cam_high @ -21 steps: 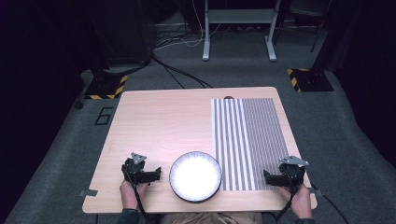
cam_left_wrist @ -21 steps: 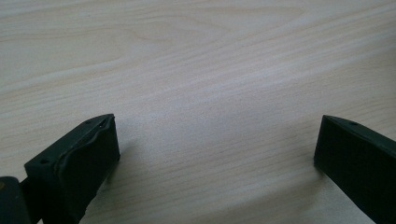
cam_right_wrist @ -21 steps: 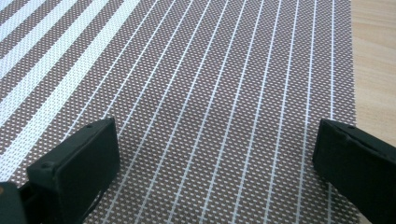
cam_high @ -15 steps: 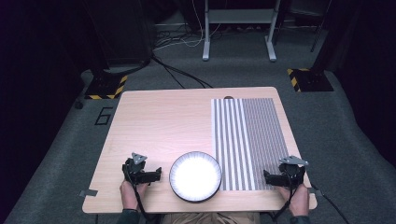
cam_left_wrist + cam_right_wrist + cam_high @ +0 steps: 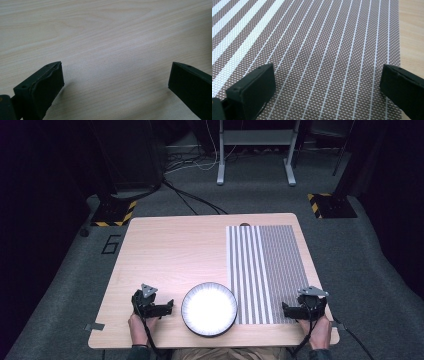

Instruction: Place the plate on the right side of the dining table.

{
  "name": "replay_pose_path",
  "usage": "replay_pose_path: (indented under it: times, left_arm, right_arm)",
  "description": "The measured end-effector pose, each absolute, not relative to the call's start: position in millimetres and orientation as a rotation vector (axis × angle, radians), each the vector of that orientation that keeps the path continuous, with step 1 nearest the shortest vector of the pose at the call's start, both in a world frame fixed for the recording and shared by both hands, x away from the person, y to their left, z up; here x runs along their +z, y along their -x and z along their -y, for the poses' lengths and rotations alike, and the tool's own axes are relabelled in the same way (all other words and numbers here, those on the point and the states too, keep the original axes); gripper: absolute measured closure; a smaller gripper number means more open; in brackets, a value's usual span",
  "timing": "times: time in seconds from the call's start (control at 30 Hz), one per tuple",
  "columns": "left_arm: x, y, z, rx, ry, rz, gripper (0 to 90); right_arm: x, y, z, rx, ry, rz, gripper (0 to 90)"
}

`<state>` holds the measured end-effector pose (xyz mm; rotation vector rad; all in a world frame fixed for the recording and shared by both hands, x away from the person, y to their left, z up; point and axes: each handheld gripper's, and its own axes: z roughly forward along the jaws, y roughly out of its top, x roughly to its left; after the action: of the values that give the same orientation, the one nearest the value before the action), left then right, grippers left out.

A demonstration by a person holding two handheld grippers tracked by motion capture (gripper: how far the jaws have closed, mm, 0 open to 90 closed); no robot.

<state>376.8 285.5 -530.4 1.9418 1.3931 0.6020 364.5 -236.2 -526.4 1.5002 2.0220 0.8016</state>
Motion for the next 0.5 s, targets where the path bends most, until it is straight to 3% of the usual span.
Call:
replay_pose_path:
  times: [0.5]
  left_arm:
    - [-528,-369,-286,0.52,-1.893,-1.301,0.0]
  right_arm:
    - [-503,-352,215,1.002,-1.43,-2.058,0.0]
